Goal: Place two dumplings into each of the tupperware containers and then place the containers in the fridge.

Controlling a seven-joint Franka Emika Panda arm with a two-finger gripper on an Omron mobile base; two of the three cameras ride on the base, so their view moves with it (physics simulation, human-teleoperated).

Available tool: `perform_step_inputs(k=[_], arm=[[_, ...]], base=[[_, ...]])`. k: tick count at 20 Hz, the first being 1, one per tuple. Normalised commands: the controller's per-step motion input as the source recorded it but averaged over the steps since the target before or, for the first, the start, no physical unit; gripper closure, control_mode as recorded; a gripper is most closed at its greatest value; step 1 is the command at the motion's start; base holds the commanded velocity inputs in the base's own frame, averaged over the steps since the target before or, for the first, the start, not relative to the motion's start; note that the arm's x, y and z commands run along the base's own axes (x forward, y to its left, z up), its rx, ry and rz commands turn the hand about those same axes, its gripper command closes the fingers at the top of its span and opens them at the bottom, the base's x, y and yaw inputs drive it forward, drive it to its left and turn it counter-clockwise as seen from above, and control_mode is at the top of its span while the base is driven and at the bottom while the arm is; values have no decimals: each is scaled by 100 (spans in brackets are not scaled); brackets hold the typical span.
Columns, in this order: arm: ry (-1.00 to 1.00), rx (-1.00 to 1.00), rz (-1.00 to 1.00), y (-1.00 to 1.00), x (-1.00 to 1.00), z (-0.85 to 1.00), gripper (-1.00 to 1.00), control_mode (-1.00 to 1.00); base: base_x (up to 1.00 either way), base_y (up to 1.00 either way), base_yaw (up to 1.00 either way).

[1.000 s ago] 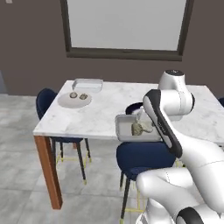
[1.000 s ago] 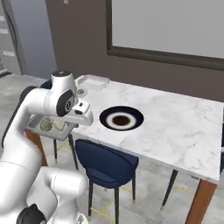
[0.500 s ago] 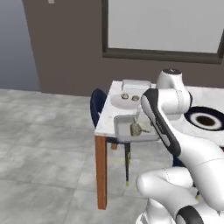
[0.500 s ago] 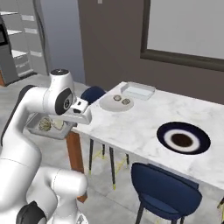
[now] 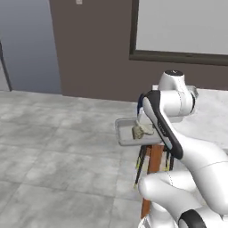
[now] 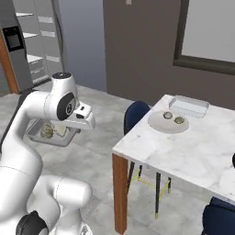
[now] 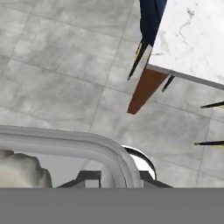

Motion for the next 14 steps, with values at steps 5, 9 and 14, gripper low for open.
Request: perform_step_inputs(k=[5,9,14], arm=[[0,0,0,0,0,0,100,100],[0,0,0,0,0,0,100,100],[0,0,0,0,0,0,100,100]], base=[[82,100,0],[99,100,0],[100,100,0]])
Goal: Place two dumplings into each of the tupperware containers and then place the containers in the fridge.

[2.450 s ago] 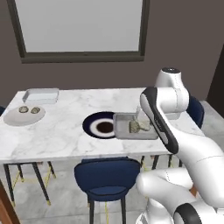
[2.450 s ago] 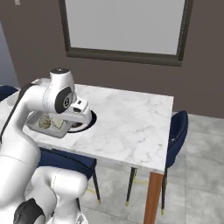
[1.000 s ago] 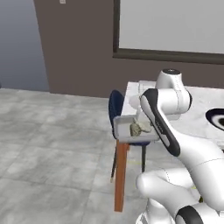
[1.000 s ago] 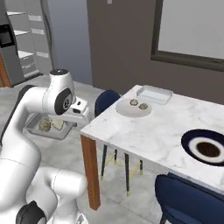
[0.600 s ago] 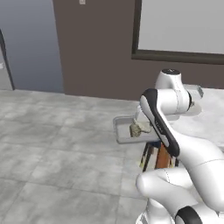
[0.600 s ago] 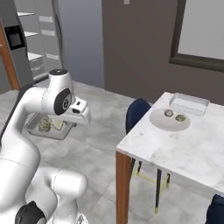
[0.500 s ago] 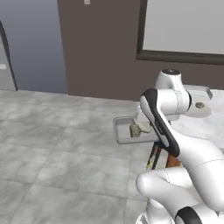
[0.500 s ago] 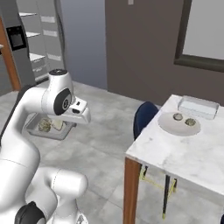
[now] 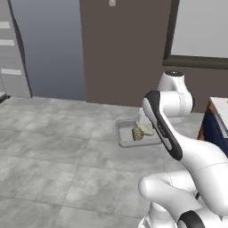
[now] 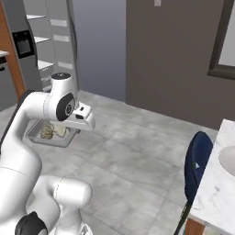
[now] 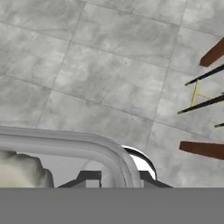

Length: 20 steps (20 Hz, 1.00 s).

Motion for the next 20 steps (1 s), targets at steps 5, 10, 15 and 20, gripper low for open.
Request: perform_step_inputs(k=[5,10,15,20], arm=[[0,0,0,0,0,0,100,100],[0,0,0,0,0,0,100,100],[0,0,0,0,0,0,100,100],[0,0,0,0,0,0,100,100]], base=[[100,100,0],[100,100,0],[100,100,6],[100,99,8]])
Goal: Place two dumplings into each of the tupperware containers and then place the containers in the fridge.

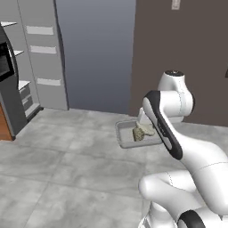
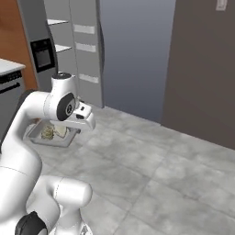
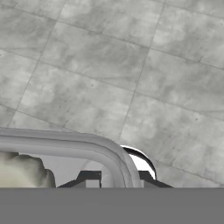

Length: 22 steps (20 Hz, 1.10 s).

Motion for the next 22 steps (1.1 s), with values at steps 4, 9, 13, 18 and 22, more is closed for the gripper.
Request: perform_step_inputs(k=[4,9,13,18,22], arm=[[0,0,0,0,0,0,100,100],[0,0,0,0,0,0,100,100],[0,0,0,0,0,0,100,100],[0,0,0,0,0,0,100,100],[0,0,0,0,0,0,100,100]], base=[[100,88,5],[100,67,5],[100,44,2],[100,26,0],[100,1,12]])
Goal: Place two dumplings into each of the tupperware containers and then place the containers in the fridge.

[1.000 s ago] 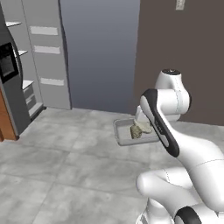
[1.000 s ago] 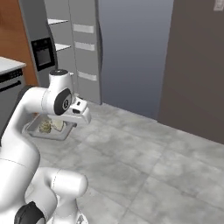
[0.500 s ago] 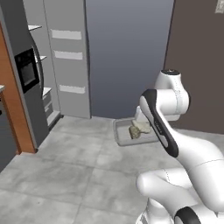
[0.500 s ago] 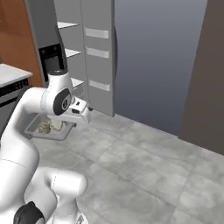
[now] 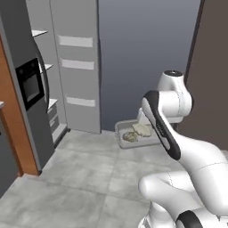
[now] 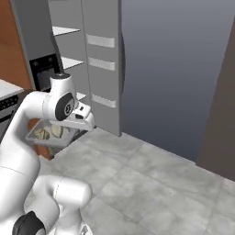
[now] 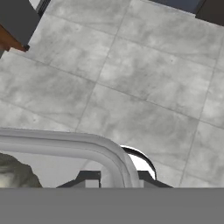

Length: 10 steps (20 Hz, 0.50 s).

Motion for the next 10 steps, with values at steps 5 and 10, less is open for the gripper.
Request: perform_step_inputs(k=[5,10], arm=[[0,0,0,0,0,0,100,100],[0,0,0,0,0,0,100,100]], base=[[100,0,26],[100,0,38]])
